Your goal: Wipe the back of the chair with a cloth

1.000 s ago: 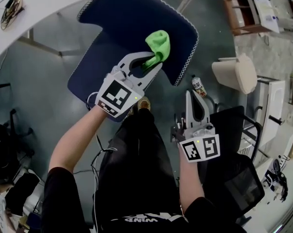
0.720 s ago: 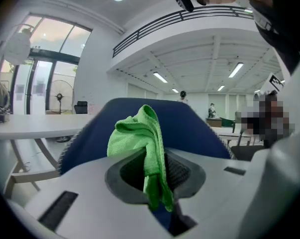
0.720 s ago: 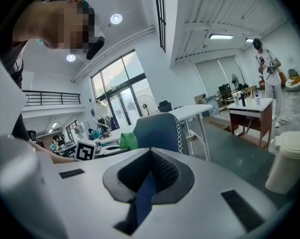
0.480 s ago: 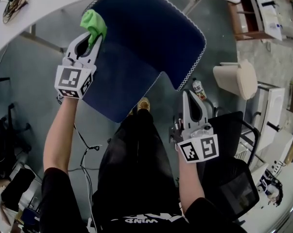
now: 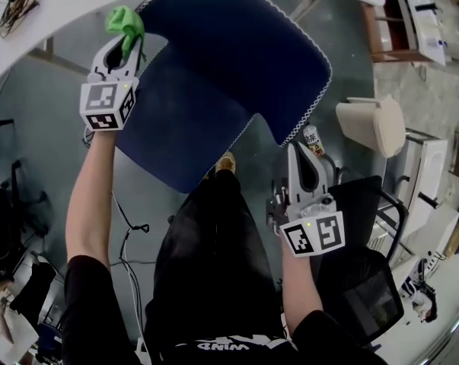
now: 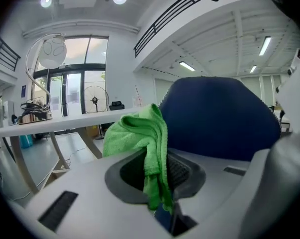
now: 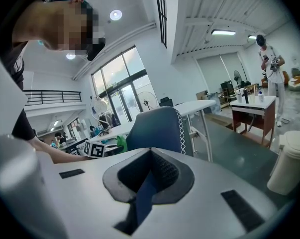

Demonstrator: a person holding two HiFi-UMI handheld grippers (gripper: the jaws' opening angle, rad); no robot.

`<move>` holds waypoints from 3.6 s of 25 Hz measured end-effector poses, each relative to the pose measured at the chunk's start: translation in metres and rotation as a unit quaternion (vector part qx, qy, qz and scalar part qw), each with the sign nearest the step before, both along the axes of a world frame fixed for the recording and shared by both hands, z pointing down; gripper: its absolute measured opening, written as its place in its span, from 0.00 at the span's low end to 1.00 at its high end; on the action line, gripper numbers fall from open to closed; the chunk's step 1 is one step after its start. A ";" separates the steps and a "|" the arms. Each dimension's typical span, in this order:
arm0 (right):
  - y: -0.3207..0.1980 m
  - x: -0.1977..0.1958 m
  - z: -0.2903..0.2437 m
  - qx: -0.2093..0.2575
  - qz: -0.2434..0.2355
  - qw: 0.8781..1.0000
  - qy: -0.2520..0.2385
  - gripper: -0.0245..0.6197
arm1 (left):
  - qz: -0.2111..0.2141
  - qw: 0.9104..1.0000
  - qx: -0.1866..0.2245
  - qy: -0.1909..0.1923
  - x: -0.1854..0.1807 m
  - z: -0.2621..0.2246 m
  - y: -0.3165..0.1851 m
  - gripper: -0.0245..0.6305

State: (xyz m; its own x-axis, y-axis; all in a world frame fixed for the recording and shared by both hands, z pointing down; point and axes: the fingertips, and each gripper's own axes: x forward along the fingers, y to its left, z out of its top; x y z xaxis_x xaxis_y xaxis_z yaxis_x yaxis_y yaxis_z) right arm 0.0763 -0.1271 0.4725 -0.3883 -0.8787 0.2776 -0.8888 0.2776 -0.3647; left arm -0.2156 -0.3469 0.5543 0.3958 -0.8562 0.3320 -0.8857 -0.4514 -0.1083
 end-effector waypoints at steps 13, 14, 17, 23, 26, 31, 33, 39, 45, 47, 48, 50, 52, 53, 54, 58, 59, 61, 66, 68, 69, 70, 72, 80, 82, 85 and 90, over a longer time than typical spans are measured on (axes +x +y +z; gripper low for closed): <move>0.002 -0.004 0.009 -0.008 0.001 1.000 -0.004 0.03 | 0.126 0.991 -0.027 0.033 0.133 0.023 0.040 0.13; 0.002 -0.003 0.009 -0.008 0.003 1.000 -0.005 0.03 | 0.141 0.989 -0.028 0.037 0.145 0.021 0.048 0.13; 0.004 0.001 0.009 -0.009 0.010 1.000 -0.005 0.03 | 0.191 0.980 -0.030 0.045 0.181 0.017 0.074 0.13; 0.012 0.011 0.010 -0.010 0.020 1.000 -0.009 0.03 | 0.288 0.955 -0.040 0.063 0.247 0.012 0.138 0.13; 0.015 0.016 0.009 -0.009 0.024 1.000 -0.009 0.03 | 0.324 0.942 -0.048 0.076 0.272 0.008 0.165 0.13; 0.017 0.019 0.010 -0.008 0.028 1.000 -0.006 0.03 | 0.386 0.916 -0.064 0.086 0.295 0.003 0.208 0.13; 0.017 0.019 0.010 -0.009 0.028 1.000 -0.005 0.03 | 0.410 0.905 -0.073 0.091 0.299 -0.001 0.223 0.13; 0.018 0.017 0.011 -0.009 0.024 1.000 -0.001 0.03 | 0.396 0.910 -0.069 0.104 0.273 -0.008 0.217 0.14; 0.017 0.018 0.014 -0.012 0.019 1.000 0.004 0.03 | 0.269 0.958 -0.054 0.088 0.194 0.001 0.149 0.14; 0.015 0.015 0.013 -0.012 0.014 1.000 0.005 0.03 | 0.216 0.972 -0.052 0.079 0.160 0.008 0.126 0.14; 0.014 0.013 0.013 -0.012 0.012 1.000 0.005 0.03 | 0.187 0.978 -0.052 0.076 0.142 0.011 0.115 0.14; 0.012 0.010 0.013 -0.012 0.007 1.000 0.006 0.03 | 0.131 0.987 -0.053 0.074 0.107 0.019 0.096 0.14; 0.011 0.009 0.014 -0.013 0.004 1.000 0.008 0.03 | 0.081 0.993 -0.055 0.069 0.075 0.028 0.081 0.14; 0.010 0.009 0.015 -0.014 0.003 1.000 0.009 0.03 | 0.059 0.995 -0.056 0.064 0.060 0.034 0.075 0.13; 0.009 0.009 0.017 -0.015 0.003 1.000 0.010 0.03 | 0.040 0.996 -0.058 0.058 0.045 0.041 0.068 0.14; 0.001 0.008 0.020 -0.019 0.001 1.000 0.010 0.03 | -0.021 0.996 -0.075 0.041 0.001 0.069 0.044 0.14; 0.000 0.007 0.020 -0.020 0.000 1.000 0.010 0.03 | -0.034 0.995 -0.081 0.040 -0.007 0.075 0.039 0.14; -0.003 0.005 0.022 -0.023 -0.001 1.000 0.010 0.03 | -0.054 0.993 -0.094 0.040 -0.016 0.089 0.029 0.14; -0.009 0.002 0.028 -0.031 -0.004 0.999 0.011 0.03 | -0.066 0.990 -0.119 0.031 -0.010 0.120 0.011 0.14; -0.010 0.003 0.030 -0.031 -0.004 0.999 0.012 0.03 | -0.069 0.990 -0.122 0.029 -0.006 0.127 0.007 0.13; -0.011 0.004 0.030 -0.032 -0.003 0.999 0.013 0.03 | -0.066 0.990 -0.123 0.026 -0.003 0.130 0.005 0.14; -0.012 0.005 0.031 -0.032 -0.002 0.999 0.014 0.03 | -0.060 0.990 -0.125 0.024 0.002 0.133 0.005 0.13; -0.013 0.007 0.031 -0.035 0.000 0.999 0.014 0.03 | -0.046 0.990 -0.131 0.019 0.014 0.140 0.006 0.13; -0.010 0.010 0.038 -0.044 0.004 0.999 0.008 0.03 | 0.050 0.987 -0.155 -0.009 0.082 0.167 0.035 0.13; -0.009 0.010 0.039 -0.046 0.004 0.999 0.008 0.03 | 0.067 0.985 -0.160 -0.010 0.095 0.172 0.045 0.13; -0.008 0.011 0.040 -0.046 0.006 0.999 0.009 0.03 | 0.098 0.982 -0.163 -0.008 0.116 0.173 0.062 0.13; -0.009 0.013 0.043 -0.046 0.013 0.999 0.006 0.03 | 0.165 0.972 -0.170 -0.003 0.162 0.176 0.100 0.13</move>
State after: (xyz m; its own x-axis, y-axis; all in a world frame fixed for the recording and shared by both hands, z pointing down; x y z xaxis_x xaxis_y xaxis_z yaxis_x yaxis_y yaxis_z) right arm 0.0890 -0.1360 0.5159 -0.3621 -0.8587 0.3626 -0.8997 0.2201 -0.3770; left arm -0.0540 -0.2473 0.7299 0.6270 -0.5243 0.5762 -0.6871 -0.7208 0.0918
